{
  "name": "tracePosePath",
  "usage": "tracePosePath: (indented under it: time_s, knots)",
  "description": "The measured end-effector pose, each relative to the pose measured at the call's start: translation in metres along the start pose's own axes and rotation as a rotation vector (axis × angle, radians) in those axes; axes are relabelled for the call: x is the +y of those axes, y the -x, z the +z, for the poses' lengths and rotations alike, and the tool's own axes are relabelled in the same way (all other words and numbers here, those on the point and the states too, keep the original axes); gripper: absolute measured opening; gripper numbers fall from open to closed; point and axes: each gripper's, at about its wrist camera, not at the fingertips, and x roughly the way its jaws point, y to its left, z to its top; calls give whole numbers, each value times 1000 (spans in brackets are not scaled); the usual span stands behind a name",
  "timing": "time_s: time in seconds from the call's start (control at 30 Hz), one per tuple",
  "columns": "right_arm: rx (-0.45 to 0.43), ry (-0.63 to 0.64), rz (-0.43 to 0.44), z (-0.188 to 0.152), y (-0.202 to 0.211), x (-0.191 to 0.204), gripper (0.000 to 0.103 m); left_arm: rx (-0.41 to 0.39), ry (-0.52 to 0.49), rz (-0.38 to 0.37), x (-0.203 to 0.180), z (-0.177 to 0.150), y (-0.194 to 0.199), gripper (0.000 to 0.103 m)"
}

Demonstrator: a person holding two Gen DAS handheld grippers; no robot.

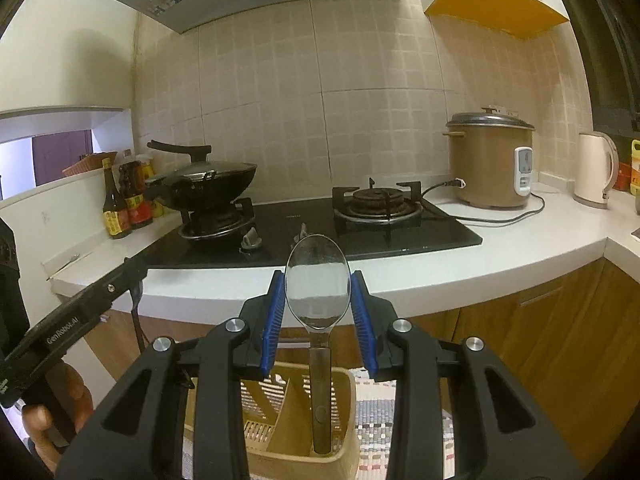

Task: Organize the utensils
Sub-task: 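Lift both spoons over the beige basket and open both grippers to drop them in, then lower both tools back toward the wooden chopsticks on the cloth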

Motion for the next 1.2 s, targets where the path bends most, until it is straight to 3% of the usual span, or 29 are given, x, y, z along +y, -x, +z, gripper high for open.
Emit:
tracePosePath:
  time_s: [0.27, 0.33, 0.53, 0.7, 0.97, 1.2]
  knots:
    - [43, -15, 23, -8, 18, -1, 32, 66, 16, -21, 7, 0, 15, 39]
    - [42, -30, 25, -9, 26, -3, 53, 78, 25, -38, 9, 2, 21, 44]
    - [45, -41, 24, -6, 56, -3, 54, 108, 24, -42, 8, 7, 52, 44]
    - [85, -59, 18, -2, 79, -4, 54, 180, 43, -61, 10, 7, 75, 44]
    - [214, -22, 11, -9, 102, 6, 54, 322, 33, -72, 10, 1, 108, 44]
    - [444, 9, 63, -43, 105, 16, 53, 529, -46, -55, 2, -38, 122, 44]
